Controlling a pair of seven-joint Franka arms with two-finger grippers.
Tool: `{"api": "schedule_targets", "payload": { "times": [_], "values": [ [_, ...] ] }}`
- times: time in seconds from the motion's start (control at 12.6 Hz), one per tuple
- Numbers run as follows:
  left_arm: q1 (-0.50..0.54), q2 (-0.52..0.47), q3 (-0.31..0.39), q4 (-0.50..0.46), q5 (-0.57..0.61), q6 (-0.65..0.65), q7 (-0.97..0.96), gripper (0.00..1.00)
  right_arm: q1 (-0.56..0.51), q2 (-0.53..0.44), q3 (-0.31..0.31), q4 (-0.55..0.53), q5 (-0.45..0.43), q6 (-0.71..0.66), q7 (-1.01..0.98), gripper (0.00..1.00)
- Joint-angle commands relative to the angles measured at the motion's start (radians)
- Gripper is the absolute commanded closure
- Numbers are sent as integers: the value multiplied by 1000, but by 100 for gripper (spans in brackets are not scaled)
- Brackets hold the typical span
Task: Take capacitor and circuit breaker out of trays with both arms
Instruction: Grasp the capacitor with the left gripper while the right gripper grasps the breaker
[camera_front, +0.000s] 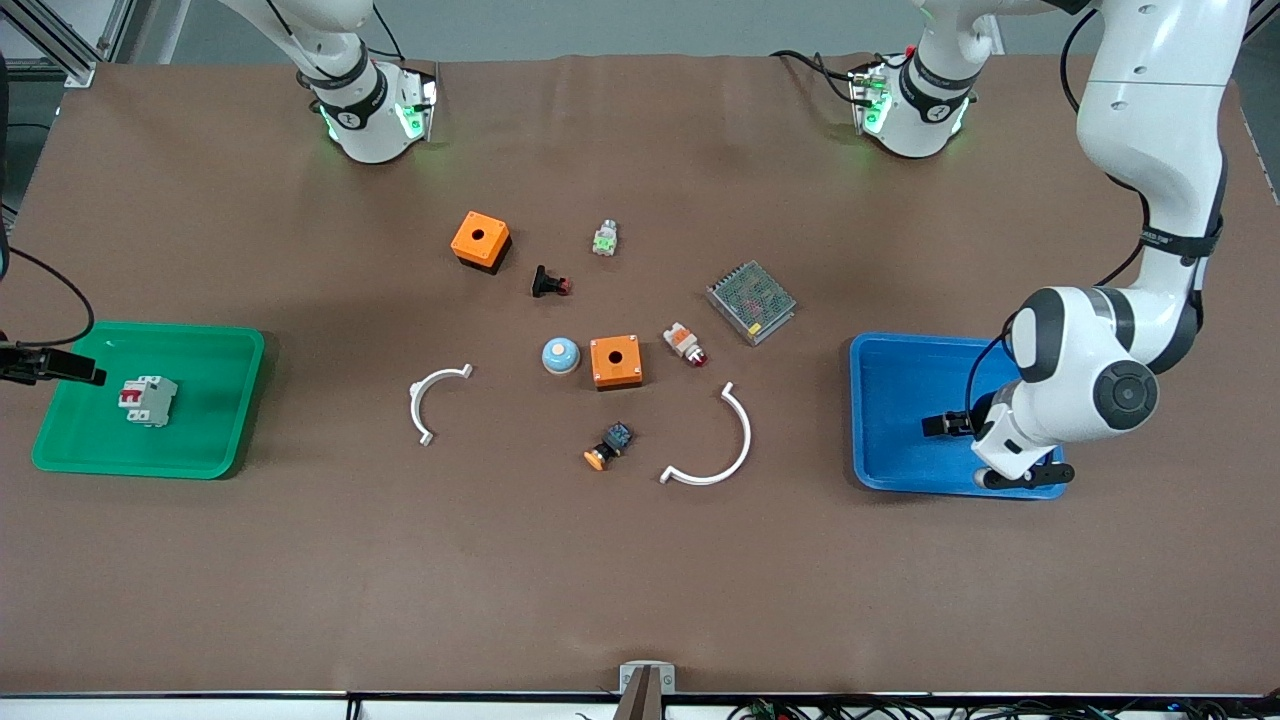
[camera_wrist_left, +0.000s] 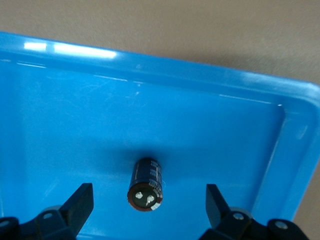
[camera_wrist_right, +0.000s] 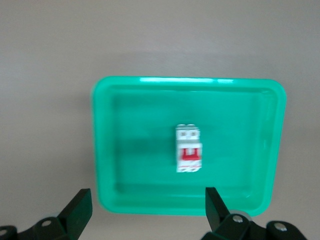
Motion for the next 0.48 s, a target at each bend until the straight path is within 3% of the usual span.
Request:
{"api": "schedule_targets", "payload": {
  "times": [0.0,0.24,0.4],
  "values": [
    [-10,-2,2,-34,34,34,-8,9,-44,86,19,7,7,79,-85,0],
    [-10,2,2,-40,35,34,-8,30,-50,100,20,-149,7,353,-120,0],
    [-10,2,2,-49,60,34,-8,38,-77,136,23,-162,9,404,-159,0]
  ]
}}
